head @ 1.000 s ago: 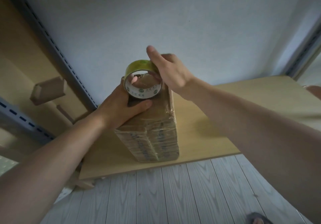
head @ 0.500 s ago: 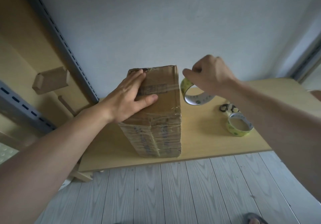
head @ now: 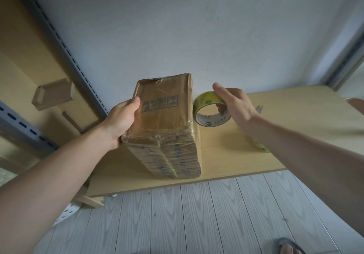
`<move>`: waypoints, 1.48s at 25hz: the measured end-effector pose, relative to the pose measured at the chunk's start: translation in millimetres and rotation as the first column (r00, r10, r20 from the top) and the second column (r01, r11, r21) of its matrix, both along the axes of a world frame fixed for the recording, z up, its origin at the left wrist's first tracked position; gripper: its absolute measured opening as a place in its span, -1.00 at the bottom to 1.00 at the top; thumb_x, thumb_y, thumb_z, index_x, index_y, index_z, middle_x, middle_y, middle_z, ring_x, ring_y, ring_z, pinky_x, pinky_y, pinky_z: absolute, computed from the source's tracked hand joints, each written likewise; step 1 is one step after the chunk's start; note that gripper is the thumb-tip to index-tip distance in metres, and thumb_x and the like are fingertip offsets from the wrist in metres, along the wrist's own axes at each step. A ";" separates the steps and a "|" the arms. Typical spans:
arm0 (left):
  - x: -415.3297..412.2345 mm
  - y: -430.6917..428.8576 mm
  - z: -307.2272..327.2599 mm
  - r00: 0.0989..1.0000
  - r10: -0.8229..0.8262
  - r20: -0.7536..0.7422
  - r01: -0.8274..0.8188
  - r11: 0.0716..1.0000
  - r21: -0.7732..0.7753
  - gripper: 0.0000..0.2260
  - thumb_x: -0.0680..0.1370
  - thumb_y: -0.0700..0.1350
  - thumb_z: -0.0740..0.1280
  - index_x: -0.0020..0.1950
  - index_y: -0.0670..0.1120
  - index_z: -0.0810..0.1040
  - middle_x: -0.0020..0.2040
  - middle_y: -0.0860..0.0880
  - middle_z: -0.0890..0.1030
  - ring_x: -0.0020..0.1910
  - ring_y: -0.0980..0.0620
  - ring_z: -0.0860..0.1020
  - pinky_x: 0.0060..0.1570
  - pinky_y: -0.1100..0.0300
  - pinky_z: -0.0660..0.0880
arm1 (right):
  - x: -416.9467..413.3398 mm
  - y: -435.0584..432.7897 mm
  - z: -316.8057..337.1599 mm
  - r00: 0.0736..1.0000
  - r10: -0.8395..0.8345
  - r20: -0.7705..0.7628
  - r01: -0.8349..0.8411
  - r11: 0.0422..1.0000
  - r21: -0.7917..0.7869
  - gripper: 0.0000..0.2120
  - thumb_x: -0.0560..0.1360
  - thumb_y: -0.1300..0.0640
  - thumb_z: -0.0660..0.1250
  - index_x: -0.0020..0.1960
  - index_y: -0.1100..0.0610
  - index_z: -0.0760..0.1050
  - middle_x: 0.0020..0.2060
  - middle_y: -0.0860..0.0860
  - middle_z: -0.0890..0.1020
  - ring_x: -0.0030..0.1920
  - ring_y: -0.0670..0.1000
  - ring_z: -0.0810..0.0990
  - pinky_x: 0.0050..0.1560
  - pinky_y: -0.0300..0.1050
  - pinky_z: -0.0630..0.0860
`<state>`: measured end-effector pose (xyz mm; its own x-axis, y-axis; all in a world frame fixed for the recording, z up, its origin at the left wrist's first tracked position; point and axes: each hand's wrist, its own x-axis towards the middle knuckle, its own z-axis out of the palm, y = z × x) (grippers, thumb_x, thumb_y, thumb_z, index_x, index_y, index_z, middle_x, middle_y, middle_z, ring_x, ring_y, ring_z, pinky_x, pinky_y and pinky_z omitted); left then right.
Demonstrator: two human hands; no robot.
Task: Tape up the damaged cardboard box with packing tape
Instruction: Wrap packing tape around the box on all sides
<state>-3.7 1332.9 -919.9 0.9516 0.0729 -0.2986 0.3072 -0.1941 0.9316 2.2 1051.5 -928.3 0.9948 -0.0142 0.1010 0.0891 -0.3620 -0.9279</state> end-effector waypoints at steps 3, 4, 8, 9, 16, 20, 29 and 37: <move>-5.6 9.6 -0.9 0.995 0.098 0.003 -0.096 0.985 -0.141 -0.71 0.69 0.08 0.22 0.06 -0.10 0.62 -0.28 -0.05 0.72 -0.35 0.01 0.69 -0.33 0.17 0.65 | -3.1 2.9 4.4 0.999 0.035 -0.039 -0.027 0.985 0.172 -0.34 0.57 -0.26 0.15 -0.23 0.38 0.44 -0.33 0.17 0.42 -0.32 0.02 0.38 -0.24 -0.11 0.33; -9.1 9.9 -5.9 0.991 0.131 -0.034 -0.135 0.972 -0.195 -0.71 0.68 0.08 0.24 0.03 -0.11 0.61 -0.30 -0.05 0.72 -0.38 0.02 0.69 -0.42 0.19 0.62 | -2.9 7.4 7.5 0.997 0.060 -0.044 -0.047 0.968 0.245 -0.38 0.53 -0.27 0.17 -0.25 0.32 0.47 -0.33 0.16 0.45 -0.29 0.05 0.41 -0.20 -0.08 0.38; -9.4 5.3 -39.3 0.973 0.160 -0.166 -0.200 0.944 -0.263 -0.64 0.67 0.16 0.22 0.13 -0.08 0.65 -0.01 -0.14 0.74 -0.09 -0.11 0.72 -0.14 0.05 0.66 | -2.1 27.9 12.9 0.990 0.142 -0.023 -0.125 0.932 0.340 -0.49 0.61 -0.22 0.15 -0.33 0.11 0.50 -0.37 0.00 0.53 -0.24 0.04 0.49 -0.07 -0.05 0.46; -3.8 8.4 -46.5 0.978 0.163 -0.126 -0.184 0.966 -0.179 -0.63 0.66 0.19 0.21 0.11 -0.05 0.66 0.01 -0.14 0.74 -0.03 -0.13 0.71 0.00 -0.01 0.64 | -0.5 31.7 12.3 0.991 0.135 -0.026 -0.117 0.926 0.359 -0.47 0.62 -0.22 0.15 -0.35 0.12 0.47 -0.39 0.00 0.51 -0.24 0.05 0.47 -0.06 -0.04 0.44; 2.1 45.0 -67.3 0.986 0.026 0.163 -0.067 0.966 0.249 -0.62 0.63 -0.03 0.34 0.43 -0.02 0.40 0.31 -0.14 0.57 0.15 -0.07 0.60 0.15 -0.06 0.54 | 15.5 90.2 6.4 0.986 0.166 -0.002 -0.155 0.926 0.345 -0.46 0.45 -0.35 0.27 -0.23 0.17 0.45 -0.53 -0.07 0.36 -0.35 0.04 0.39 -0.12 0.06 0.38; 2.2 51.6 -43.9 0.926 -0.267 0.267 0.341 0.895 -0.287 -0.57 0.49 -0.08 0.38 0.36 0.16 0.56 0.36 0.05 0.58 0.34 0.06 0.52 0.37 0.07 0.44 | 17.2 126.3 1.3 0.982 0.183 0.048 -0.189 0.967 0.169 -0.43 0.52 -0.34 0.24 -0.38 0.10 0.30 -0.53 -0.04 0.33 -0.44 -0.02 0.31 -0.26 -0.05 0.32; -4.7 30.5 -80.0 0.853 -0.455 0.256 0.447 0.890 0.092 -0.33 0.34 -0.24 0.63 0.38 -0.17 0.43 0.17 0.09 0.66 0.18 0.09 0.62 0.12 0.23 0.56 | 12.0 136.4 -20.3 0.970 0.241 -0.034 -0.244 0.962 -0.127 -0.37 0.53 -0.36 0.23 -0.46 0.06 0.16 -0.59 -0.11 0.31 -0.52 -0.07 0.30 -0.41 -0.18 0.27; -1.4 36.9 -83.9 0.859 -0.495 0.128 0.461 0.858 0.229 0.13 0.24 0.28 0.62 0.63 0.21 0.00 0.63 0.22 0.04 0.59 0.28 0.00 0.59 0.08 -0.01 | 24.9 73.0 7.1 0.956 0.287 0.059 -0.219 0.833 -0.509 -0.43 0.60 -0.23 0.18 -0.44 0.12 0.34 -0.55 -0.02 0.39 -0.57 -0.06 0.34 -0.49 -0.22 0.26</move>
<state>-5.1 1369.8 -1003.9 0.9177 -0.3679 -0.1498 -0.0333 -0.4471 0.8939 27.1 1124.5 -921.3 0.9344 0.3219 0.1528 0.3457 -0.7151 -0.6076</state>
